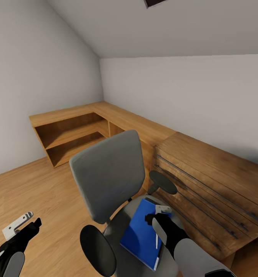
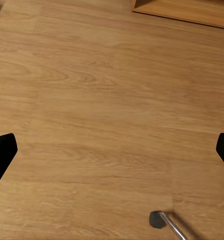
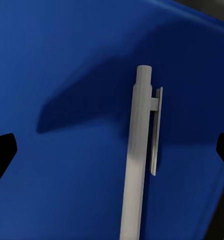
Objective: In the bedroom, organize the workspace by keeping the computer under the desk, ensuring the monitor is on the desk, placing the keyboard on the desk next to the monitor, placing the mouse on the desk next to the keyboard, moving the folder from the swivel chair onto the desk next to the mouse, stacking the notebook on top of the folder with the pen on top of the notebook, and positioning the swivel chair next to the desk.
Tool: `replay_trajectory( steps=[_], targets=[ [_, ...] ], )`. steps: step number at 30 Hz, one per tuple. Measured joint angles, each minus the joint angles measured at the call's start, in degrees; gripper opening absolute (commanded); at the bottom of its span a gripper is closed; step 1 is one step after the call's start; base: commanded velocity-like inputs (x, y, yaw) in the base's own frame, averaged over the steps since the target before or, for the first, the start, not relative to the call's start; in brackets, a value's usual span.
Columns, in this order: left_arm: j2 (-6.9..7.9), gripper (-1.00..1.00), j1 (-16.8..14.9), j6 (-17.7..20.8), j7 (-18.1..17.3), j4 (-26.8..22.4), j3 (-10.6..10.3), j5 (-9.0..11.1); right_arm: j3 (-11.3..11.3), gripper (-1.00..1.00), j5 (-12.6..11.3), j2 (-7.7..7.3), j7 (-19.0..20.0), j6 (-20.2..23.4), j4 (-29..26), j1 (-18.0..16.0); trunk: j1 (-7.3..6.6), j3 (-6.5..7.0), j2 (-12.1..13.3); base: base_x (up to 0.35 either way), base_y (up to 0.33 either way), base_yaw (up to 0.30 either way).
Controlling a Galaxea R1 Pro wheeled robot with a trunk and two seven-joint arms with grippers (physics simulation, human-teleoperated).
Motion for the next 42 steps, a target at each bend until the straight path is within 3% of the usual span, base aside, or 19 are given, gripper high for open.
replay_trajectory(
  steps=[10, 15, 23, 24, 42],
  targets=[
    [0.0, 1.0, 0.0, 0.0, 0.0, 0.0, 0.0, 0.0, 0.0, 1.0, 0.0, 0.0, 0.0, 0.0, 0.0, 0.0, 0.0, 0.0, 0.0, 0.0, 0.0, 0.0],
    [0.0, 1.0, 0.0, 0.0, 0.0, 0.0, 0.0, 0.0, 0.0, 1.0, 0.0, 0.0, 0.1, 0.0, 0.0, 0.0, 1.09, -0.89, -2.0, 0.0, 0.0, 0.0],
    [0.0, 1.0, 0.0, 0.0, 0.0, 0.0, 0.0, 0.0, 0.0, 1.0, 0.0, 0.0, 0.1, 0.0, 0.0, 0.0, 1.1, -0.9, -2.0, 0.0, 0.0, 0.0],
    [0.0, 1.0, 0.0, 0.0, 0.0, 0.0, 0.0, 0.0, 0.1, -1.0, 0.0, 0.0, 0.1, 0.0, 0.0, 0.0, 1.1, -0.9, -2.0, 0.0, 0.0, 0.0],
    [-0.01, 1.0, 0.0, 0.0, 0.0, 0.0, 0.0, 0.0, 0.1, -1.0, 0.1, 0.0, 0.2, 0.1, -0.1, 0.0, 1.1, -0.9, -2.0, 0.0, 0.0, 0.0]
  ],
)
